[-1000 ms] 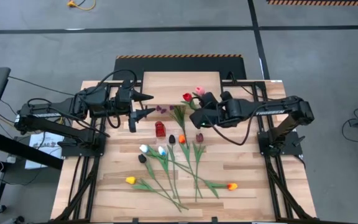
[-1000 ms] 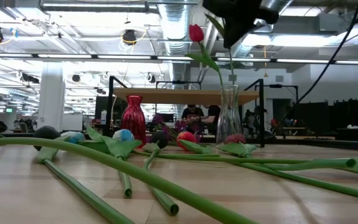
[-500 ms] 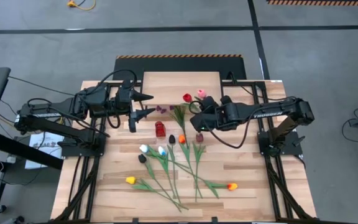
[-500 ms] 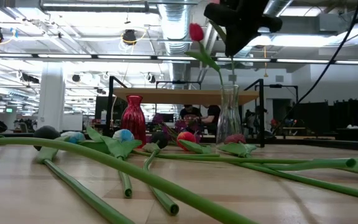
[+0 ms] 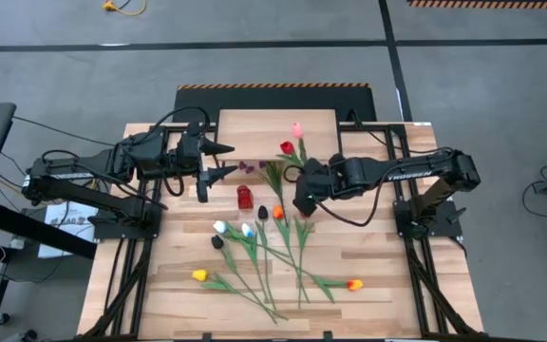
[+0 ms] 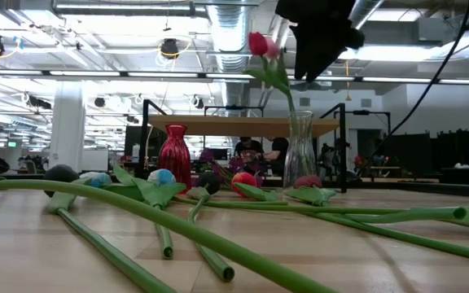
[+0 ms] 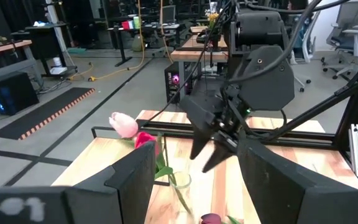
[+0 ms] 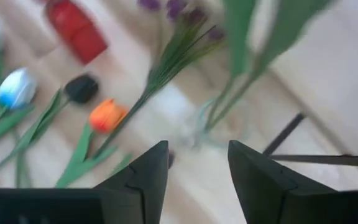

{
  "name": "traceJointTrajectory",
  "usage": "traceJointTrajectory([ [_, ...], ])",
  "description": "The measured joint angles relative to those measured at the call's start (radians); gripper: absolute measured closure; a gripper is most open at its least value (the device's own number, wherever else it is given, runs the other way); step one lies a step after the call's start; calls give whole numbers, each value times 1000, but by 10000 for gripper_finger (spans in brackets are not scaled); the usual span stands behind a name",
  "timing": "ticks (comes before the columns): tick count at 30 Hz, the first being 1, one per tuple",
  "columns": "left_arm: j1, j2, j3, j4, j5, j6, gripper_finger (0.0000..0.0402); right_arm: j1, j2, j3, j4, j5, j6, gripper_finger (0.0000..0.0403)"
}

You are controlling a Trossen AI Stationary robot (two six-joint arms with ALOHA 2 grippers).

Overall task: Pick and place flowers into a vace then onto a shelf
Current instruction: Put the bottom orange tulip into the transparent vase

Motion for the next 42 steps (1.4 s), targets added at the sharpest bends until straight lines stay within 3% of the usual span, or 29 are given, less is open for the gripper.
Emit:
traceJointTrajectory([
  [11,0,-4,0,-63,1,3,183,86,0,0,-81,-513,-109,259],
  [16,0,-4,0,-102,23,5,183,173,2,0,-135,-653,-116,275],
  [24,0,-4,0,-114,116,5,183,337,5,-69,0,-584,-71,284],
  [30,0,-4,0,-113,117,30,183,426,4,-208,203,-576,39,284],
  [42,0,-4,0,-112,117,35,183,558,17,-376,317,-518,130,284],
])
